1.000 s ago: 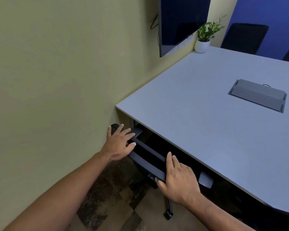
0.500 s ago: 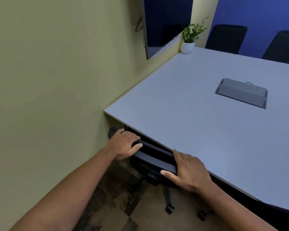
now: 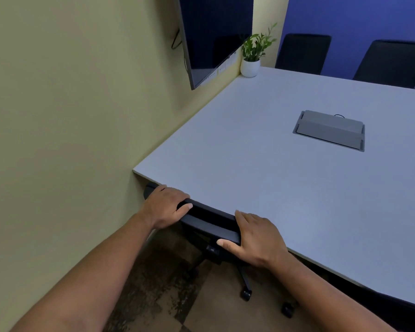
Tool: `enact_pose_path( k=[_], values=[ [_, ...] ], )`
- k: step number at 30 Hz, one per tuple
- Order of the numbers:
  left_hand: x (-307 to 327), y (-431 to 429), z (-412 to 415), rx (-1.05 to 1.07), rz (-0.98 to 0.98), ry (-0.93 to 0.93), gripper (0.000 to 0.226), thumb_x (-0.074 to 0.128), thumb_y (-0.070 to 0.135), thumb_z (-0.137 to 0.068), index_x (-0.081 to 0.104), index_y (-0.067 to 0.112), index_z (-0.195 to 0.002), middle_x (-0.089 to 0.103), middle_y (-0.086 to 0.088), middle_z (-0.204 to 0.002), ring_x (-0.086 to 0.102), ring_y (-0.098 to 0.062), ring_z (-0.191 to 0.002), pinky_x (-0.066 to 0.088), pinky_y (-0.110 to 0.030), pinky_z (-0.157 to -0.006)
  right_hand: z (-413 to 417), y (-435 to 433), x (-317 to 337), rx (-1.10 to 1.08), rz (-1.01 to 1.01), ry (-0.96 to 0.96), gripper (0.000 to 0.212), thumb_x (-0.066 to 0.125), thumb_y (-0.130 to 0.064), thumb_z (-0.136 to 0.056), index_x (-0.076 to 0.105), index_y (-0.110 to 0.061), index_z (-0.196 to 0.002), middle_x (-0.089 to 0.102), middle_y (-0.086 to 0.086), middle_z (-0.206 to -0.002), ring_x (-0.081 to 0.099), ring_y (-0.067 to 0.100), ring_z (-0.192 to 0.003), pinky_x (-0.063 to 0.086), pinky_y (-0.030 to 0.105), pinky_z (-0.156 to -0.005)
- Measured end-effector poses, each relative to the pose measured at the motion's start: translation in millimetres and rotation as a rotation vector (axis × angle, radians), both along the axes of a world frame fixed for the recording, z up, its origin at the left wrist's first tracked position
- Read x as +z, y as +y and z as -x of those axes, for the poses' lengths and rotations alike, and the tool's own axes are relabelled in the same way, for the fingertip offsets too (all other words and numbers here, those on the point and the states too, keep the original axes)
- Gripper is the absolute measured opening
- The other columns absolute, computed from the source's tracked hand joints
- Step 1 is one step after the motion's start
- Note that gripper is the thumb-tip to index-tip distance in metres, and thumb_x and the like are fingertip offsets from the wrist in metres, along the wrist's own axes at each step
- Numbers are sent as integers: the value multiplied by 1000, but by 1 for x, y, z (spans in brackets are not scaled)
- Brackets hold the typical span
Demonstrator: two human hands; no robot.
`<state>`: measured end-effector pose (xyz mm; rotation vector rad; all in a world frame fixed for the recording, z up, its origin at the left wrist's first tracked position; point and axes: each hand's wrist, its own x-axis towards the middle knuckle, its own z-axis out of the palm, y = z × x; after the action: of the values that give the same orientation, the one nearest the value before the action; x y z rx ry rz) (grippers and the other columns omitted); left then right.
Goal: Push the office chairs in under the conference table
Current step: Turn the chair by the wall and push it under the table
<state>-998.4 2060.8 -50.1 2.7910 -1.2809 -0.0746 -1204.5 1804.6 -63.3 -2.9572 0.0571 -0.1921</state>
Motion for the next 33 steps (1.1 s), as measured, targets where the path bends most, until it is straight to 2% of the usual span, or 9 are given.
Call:
enact_pose_path(
  k=[4, 17, 22, 26, 30, 33],
  values=[
    [2, -2, -21, -11, -24, 18, 65, 28, 65, -103, 67, 27, -138, 73, 9, -134, 62, -14, -126, 38, -47, -120, -12, 3, -2, -10, -22, -14, 84, 22, -99, -90, 53, -26, -118, 69, -3, -109, 61, 19, -90, 41, 35, -72],
    [6, 4, -53, 8, -49, 26, 69, 22, 67, -102, 68, 29, -137, 72, 11, -134, 60, -14, -128, 35, -48, -121, -40, 19, -4, 12, -44, 29, 85, 17, -95, -93, 52, -24, -124, 70, 0, -114, 64, 21, -89, 51, 39, -72],
    [4, 5, -55, 4, -67, 7, 68, 22, 67, -103, 67, 30, -137, 71, 11, -134, 60, -13, -128, 36, -48, -120, -41, 20, -4, 9, -39, 22, 84, 18, -94, -94, 53, -23, -121, 69, 0, -111, 64, 21, -88, 52, 40, -72],
    [5, 4, -53, 4, -97, -5, 70, 18, 66, -103, 66, 30, -138, 70, 11, -136, 58, -14, -130, 35, -47, -121, -40, 20, -2, 6, -33, 15, 83, 20, -94, -94, 54, -22, -119, 69, 1, -107, 63, 23, -86, 45, 39, -67],
    [6, 5, -50, 53, -150, 24, 76, 9, 64, -103, 59, 30, -150, 62, 4, -152, 46, -23, -149, 24, -49, -128, -38, 22, 0, 6, -48, -1, 86, 21, -94, -94, 54, -19, -122, 68, 3, -106, 62, 23, -85, 45, 40, -69],
    [11, -3, -48, 112, -268, 77, 64, 14, 57, -114, 42, 28, -163, 45, 2, -169, 30, -23, -160, 13, -46, -133, -35, 19, 2, 16, -85, 17, 97, 15, -95, -93, 50, -15, -135, 68, 8, -116, 64, 27, -93, 52, 45, -78]
  ],
)
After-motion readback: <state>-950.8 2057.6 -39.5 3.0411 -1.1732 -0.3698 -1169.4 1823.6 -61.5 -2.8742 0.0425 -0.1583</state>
